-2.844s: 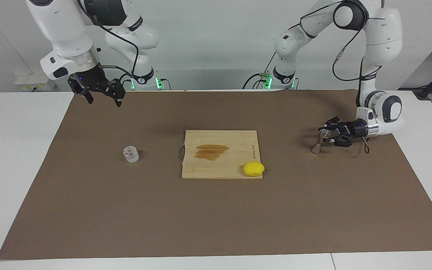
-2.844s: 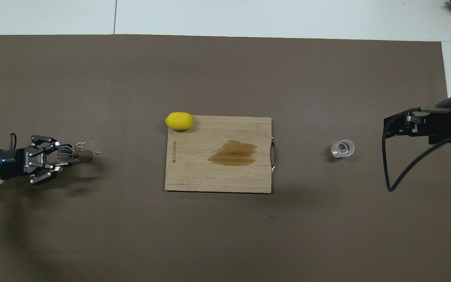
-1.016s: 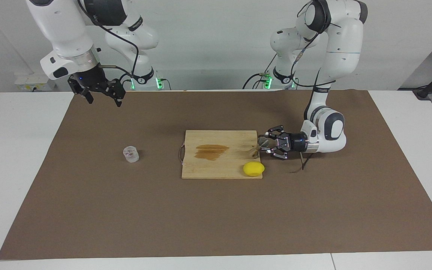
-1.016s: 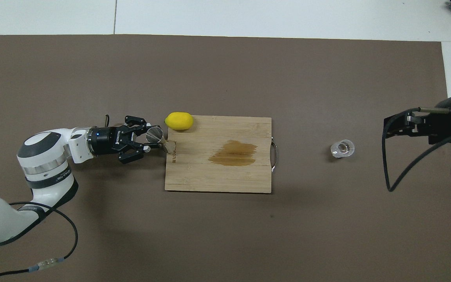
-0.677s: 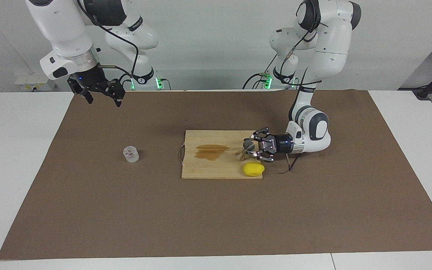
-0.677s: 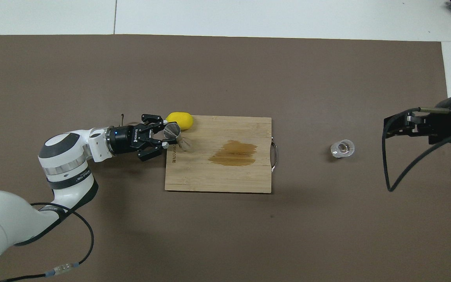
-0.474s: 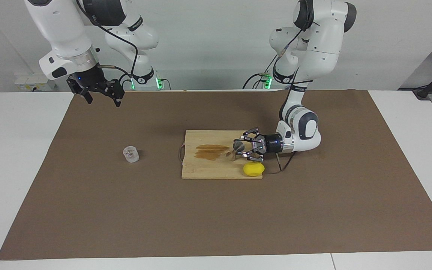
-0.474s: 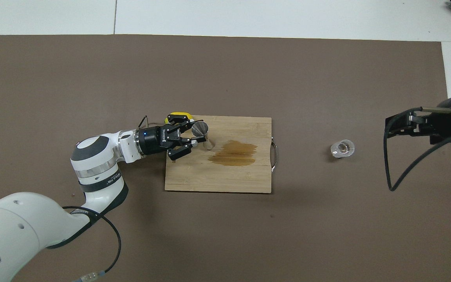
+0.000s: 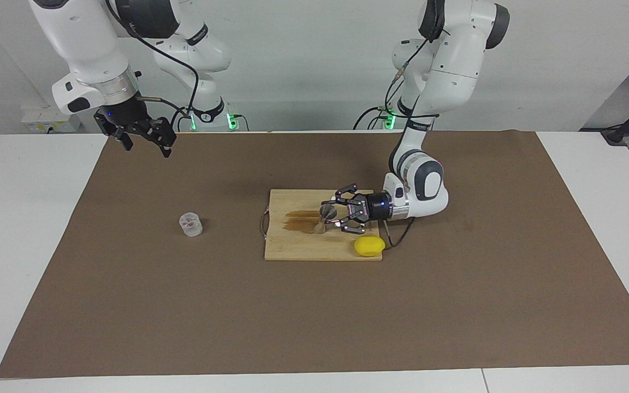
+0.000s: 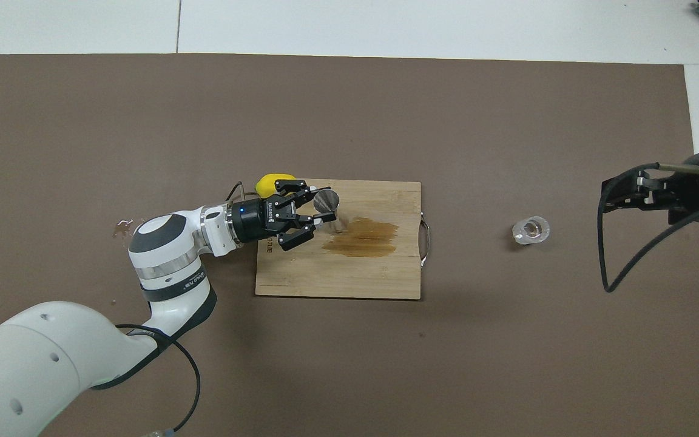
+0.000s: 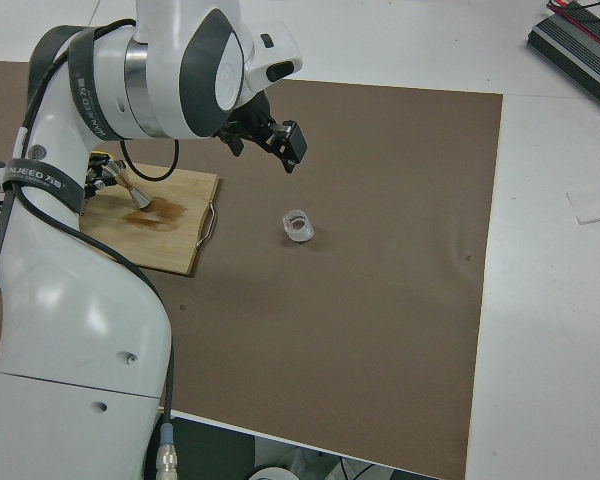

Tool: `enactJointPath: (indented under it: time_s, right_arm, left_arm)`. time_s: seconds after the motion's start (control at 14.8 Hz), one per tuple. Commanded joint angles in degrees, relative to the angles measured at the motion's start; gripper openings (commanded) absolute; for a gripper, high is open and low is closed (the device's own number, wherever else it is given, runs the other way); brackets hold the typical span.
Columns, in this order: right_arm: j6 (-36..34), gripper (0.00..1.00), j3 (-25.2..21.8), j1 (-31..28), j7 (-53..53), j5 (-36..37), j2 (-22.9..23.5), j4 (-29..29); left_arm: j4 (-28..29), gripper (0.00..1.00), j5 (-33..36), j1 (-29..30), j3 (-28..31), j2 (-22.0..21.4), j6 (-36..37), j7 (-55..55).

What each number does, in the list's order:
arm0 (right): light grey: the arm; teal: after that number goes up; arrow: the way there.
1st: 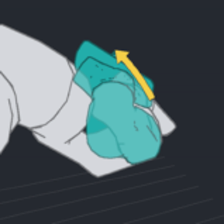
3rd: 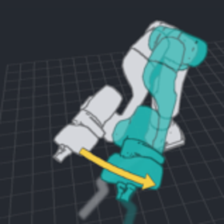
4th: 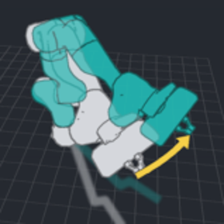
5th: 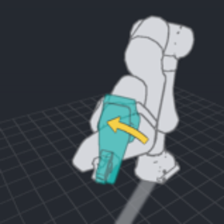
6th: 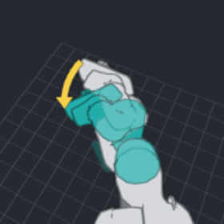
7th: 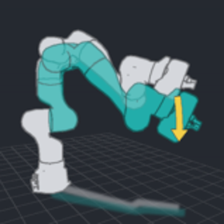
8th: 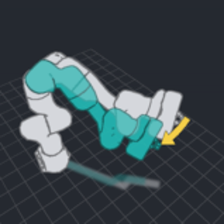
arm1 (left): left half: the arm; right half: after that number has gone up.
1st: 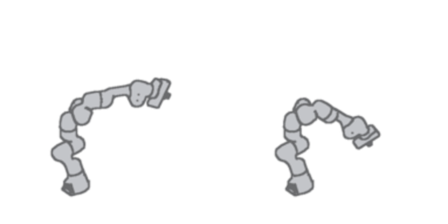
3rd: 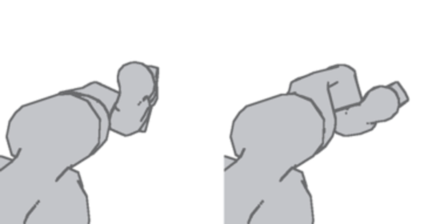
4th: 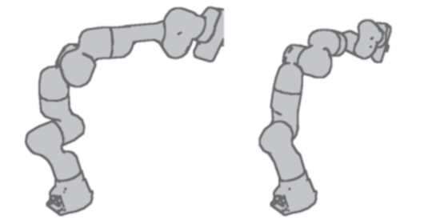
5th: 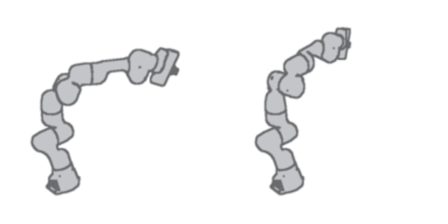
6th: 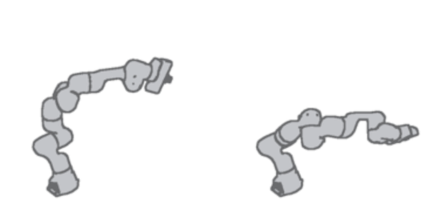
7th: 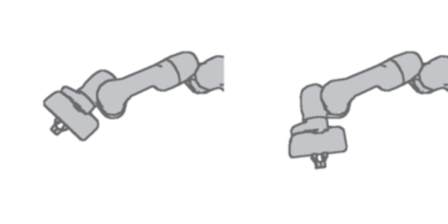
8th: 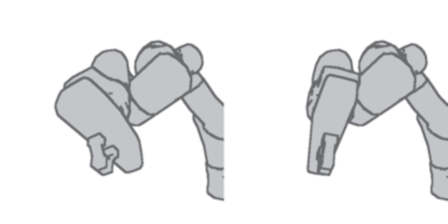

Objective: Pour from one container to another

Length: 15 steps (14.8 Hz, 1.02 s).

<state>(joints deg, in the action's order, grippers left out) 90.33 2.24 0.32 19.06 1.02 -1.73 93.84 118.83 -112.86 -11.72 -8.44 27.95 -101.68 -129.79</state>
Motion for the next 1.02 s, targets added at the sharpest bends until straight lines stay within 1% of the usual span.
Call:
enactJointPath:
  time_s: [0.0,0.14,0.2,0.41,0.54,0.61,0.68,0.74,0.95]
  right_arm:
    - [2.04,0.95,-0.13,-0.49,7.63,-1.63,-0.38,1.52]
    - [3.36,0.89,-0.13,-1.89,16.05,-4.61,-0.21,2.83]
    - [3.45,0.88,-0.13,-2.86,19.93,-6.28,-0.21,3.71]
    - [4.76,0.88,-0.13,-5.49,31.71,-11.46,0.14,6.35]
    - [8.09,0.9,-0.13,-7.07,37.95,-14.63,0.23,9.42]
    - [9.85,0.91,-0.13,-8.83,41.03,-18.04,0.23,11.44]
    - [11.35,0.93,-0.13,-9.71,43.32,-19.9,0.23,12.76]
    - [11.88,0.95,-0.13,-10.59,44.65,-21.14,0.93,13.91]
    - [12.5,0.98,-0.13,-14.89,45.01,-27.46,6.37,14.71]
  left_arm:
    - [1.23,0.28,-2.8,-3.12,0.62,-1.5,-2.81,-3.96]
    - [1.31,0.28,-4.12,-4.54,0.62,-1.41,-4.66,-4.68]
    - [1.31,0.28,-4.21,-5.24,0.62,-1.41,-4.93,-4.94]
    - [1.31,0.28,-5.18,-6.38,0.53,-1.32,-5.63,-7.66]
    - [1.31,0.29,-6.14,-6.91,0.53,-1.32,-5.81,-7.93]
    - [1.31,0.29,-6.5,-7.44,0.53,-1.32,-5.9,-7.93]
    - [1.31,0.29,-6.67,-7.53,0.53,-1.32,-5.9,-8.02]
    - [1.31,0.29,-6.76,-7.88,0.53,-1.32,-5.9,-8.02]
    - [1.31,0.29,-7.03,-8.23,0.53,-1.24,-6.6,-7.93]
